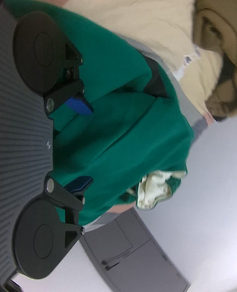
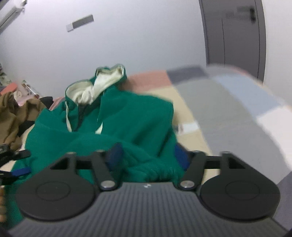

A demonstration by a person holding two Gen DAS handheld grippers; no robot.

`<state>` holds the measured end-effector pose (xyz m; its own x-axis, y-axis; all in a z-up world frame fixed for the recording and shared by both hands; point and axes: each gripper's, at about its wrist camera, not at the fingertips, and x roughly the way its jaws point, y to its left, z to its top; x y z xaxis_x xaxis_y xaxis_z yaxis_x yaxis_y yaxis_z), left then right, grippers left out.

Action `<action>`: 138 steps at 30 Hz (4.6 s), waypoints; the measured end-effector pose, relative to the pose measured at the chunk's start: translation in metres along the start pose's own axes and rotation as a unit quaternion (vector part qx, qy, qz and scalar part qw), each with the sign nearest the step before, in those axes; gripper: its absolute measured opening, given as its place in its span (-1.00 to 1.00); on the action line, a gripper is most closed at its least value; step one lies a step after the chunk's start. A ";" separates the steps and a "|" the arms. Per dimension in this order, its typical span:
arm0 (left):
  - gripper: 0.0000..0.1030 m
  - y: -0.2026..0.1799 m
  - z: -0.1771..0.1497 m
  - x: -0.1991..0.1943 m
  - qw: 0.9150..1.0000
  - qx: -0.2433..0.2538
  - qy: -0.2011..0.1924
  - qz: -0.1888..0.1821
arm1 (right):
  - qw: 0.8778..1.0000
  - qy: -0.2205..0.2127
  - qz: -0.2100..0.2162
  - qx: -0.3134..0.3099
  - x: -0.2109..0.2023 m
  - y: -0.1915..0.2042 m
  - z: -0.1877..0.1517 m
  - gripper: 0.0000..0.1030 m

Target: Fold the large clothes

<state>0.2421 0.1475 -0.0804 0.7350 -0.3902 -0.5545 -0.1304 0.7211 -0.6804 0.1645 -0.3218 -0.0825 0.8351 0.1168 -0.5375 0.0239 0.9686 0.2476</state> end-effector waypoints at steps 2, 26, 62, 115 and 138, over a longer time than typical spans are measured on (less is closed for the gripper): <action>0.52 0.003 0.003 0.007 1.000 -0.012 -0.006 -0.008 | 0.999 0.019 0.023 0.011 0.008 -0.005 -0.004 0.47; -0.85 0.022 0.052 -0.052 0.992 -0.019 -0.124 0.021 | 0.986 -0.031 0.103 -0.130 -0.005 0.072 -0.012 0.24; -0.05 -0.042 -0.040 0.008 0.973 0.216 -0.005 0.084 | 0.976 0.052 0.148 -0.149 0.039 0.098 -0.056 -0.30; -0.71 -0.137 0.255 0.222 0.986 0.165 0.028 -0.017 | 0.969 -0.046 0.217 -0.108 0.298 0.131 0.254 -0.79; -0.71 -0.106 -0.017 -0.060 0.978 0.207 -0.023 0.012 | 0.938 -0.138 0.214 -0.233 -0.026 0.105 0.047 -0.79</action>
<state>0.2008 0.0851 0.0166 0.7653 -0.3516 -0.5392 0.1262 0.9034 -0.4099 0.1708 -0.2340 -0.0044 0.8253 0.5184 -0.2239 -0.5358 0.8441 -0.0208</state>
